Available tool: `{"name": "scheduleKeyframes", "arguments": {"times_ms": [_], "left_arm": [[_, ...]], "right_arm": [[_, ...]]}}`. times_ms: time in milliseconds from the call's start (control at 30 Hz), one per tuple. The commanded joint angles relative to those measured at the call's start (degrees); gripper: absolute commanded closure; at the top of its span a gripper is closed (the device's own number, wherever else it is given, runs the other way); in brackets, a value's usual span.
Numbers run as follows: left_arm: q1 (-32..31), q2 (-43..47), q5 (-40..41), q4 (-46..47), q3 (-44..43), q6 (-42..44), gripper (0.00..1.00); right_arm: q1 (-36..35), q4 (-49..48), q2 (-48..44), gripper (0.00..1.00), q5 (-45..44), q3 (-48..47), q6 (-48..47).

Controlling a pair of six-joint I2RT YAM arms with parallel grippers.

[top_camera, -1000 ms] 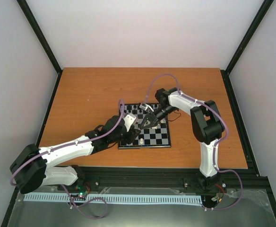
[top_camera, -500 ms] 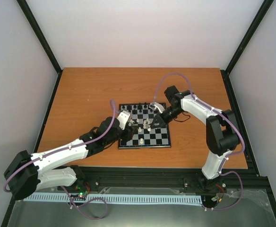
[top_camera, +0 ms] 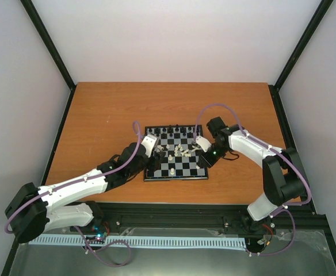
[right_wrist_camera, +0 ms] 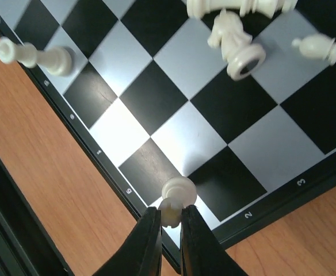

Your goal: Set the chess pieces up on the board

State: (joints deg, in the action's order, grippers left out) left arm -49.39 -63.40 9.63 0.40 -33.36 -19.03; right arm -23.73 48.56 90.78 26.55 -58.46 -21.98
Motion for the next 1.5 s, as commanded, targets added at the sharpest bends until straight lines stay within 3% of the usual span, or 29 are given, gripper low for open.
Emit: {"name": "scheduleKeyframes", "arguments": {"times_ms": [0, 133, 367, 633, 867, 1467], "left_arm": [[0.10, -0.63, 0.57, 0.39, -0.89, -0.90, 0.44], [0.13, -0.76, 0.79, 0.21, -0.99, -0.92, 0.44], [0.13, -0.85, 0.41, -0.07, -1.09, -1.04, 0.44], [0.11, -2.05, -0.86, -0.28, -1.61, -1.12, 0.44], [0.10, -2.69, -1.43, -0.33, -1.79, -1.00, 0.44], [0.15, -3.66, -1.99, -0.53, -2.23, -0.90, 0.44]], "right_arm": [[0.08, -1.47, -1.78, 0.90, -2.29, 1.82, -2.53], [0.08, -1.80, -1.61, 0.85, -2.65, 2.50, -2.93], [0.08, -1.79, -2.61, 0.57, -4.64, 1.73, -2.90], [-0.17, -3.29, -2.58, 0.54, -5.62, 1.93, -4.34], [-2.36, -4.09, -0.39, 0.56, -5.07, 1.07, -4.32], [-4.75, -4.72, 0.41, 0.87, -7.69, 3.37, -4.74]]}}
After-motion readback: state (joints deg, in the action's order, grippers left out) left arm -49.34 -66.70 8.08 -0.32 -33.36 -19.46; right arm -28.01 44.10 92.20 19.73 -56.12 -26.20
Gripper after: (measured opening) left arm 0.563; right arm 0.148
